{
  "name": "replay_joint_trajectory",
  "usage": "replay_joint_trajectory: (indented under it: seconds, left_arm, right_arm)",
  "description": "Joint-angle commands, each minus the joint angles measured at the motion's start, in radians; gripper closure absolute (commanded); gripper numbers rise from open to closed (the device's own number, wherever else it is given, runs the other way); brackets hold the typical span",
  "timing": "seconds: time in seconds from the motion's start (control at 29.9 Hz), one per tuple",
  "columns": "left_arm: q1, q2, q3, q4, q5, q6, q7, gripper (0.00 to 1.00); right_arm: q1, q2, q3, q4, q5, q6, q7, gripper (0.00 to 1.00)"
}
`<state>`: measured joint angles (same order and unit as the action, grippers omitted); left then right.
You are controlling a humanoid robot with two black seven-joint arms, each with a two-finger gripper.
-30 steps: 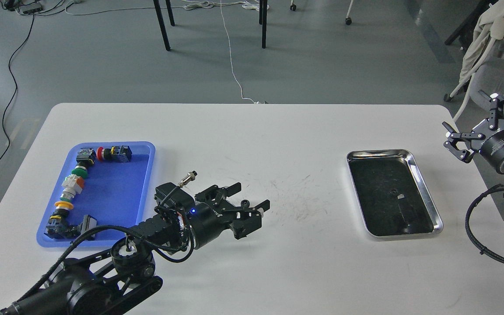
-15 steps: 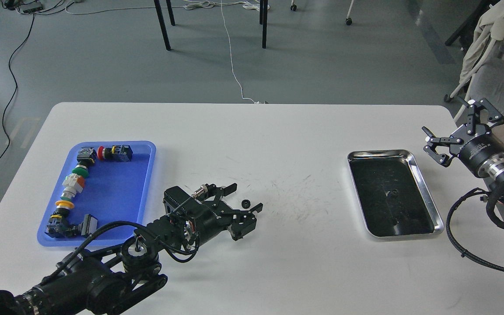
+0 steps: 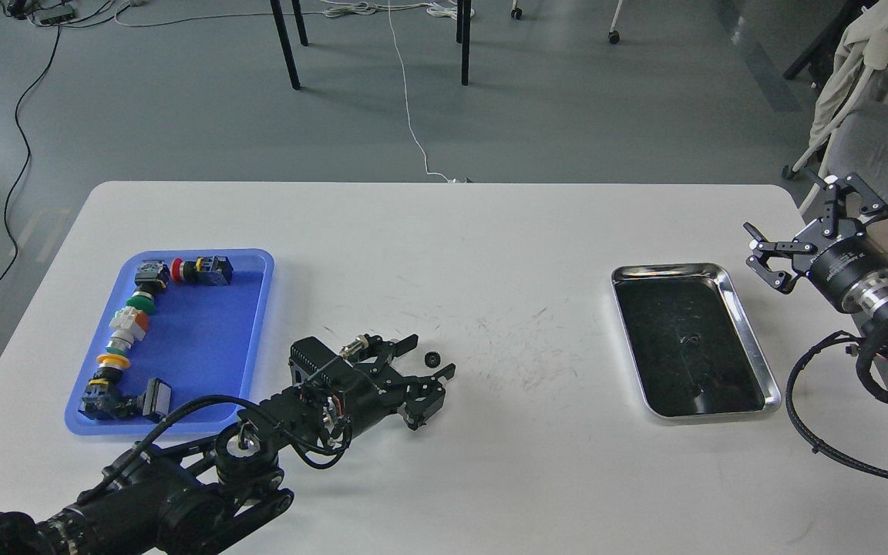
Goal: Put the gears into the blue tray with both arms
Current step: 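Carry the black part into the blue tray and release it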
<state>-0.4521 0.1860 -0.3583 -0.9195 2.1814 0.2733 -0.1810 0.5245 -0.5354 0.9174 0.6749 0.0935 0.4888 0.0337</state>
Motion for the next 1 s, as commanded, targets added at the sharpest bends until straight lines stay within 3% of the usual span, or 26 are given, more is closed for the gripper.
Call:
replay_joint_trajectory:
  seconds: [0.0, 0.1, 0.27, 0.43, 0.57, 0.67, 0.84, 0.97]
  left_arm:
    - [0.001, 0.001, 0.009, 0.004, 0.0, 0.001, 0.0, 0.57]
    - [0.003, 0.001, 0.016, 0.005, 0.0, 0.003, 0.0, 0.73]
    - [0.003, 0.001, 0.016, 0.004, 0.0, 0.033, 0.0, 0.9]
    - [-0.02, 0.033, -0.002, -0.016, 0.0, 0.053, -0.002, 0.91]
    - [-0.054, 0.167, -0.004, -0.065, 0.0, 0.128, -0.015, 0.91]
    - [-0.083, 0.314, -0.004, -0.123, -0.09, 0.139, -0.035, 0.91]
    - [-0.1, 0.498, 0.013, -0.118, -0.245, 0.133, -0.129, 0.89]
    - [-0.079, 0.529, 0.016, -0.024, -0.292, 0.129, -0.189, 0.89]
  right_arm:
    - [0.0, 0.0, 0.0, 0.0, 0.0, 0.0, 0.0, 0.03]
    - [0.0, 0.0, 0.0, 0.0, 0.0, 0.0, 0.0, 0.03]
    - [0.0, 0.002, -0.002, 0.002, 0.0, 0.0, 0.0, 0.03]
    - [0.0, 0.006, -0.002, 0.002, 0.0, 0.0, 0.0, 0.03]
    - [0.002, 0.006, -0.002, 0.012, 0.0, 0.0, 0.0, 0.03]
    - [0.002, 0.006, 0.001, 0.012, 0.0, 0.0, 0.0, 0.03]
    - [0.0, 0.008, -0.002, 0.012, 0.0, 0.0, 0.002, 0.03]
    - [0.0, 0.008, -0.005, 0.012, -0.001, 0.0, 0.003, 0.03]
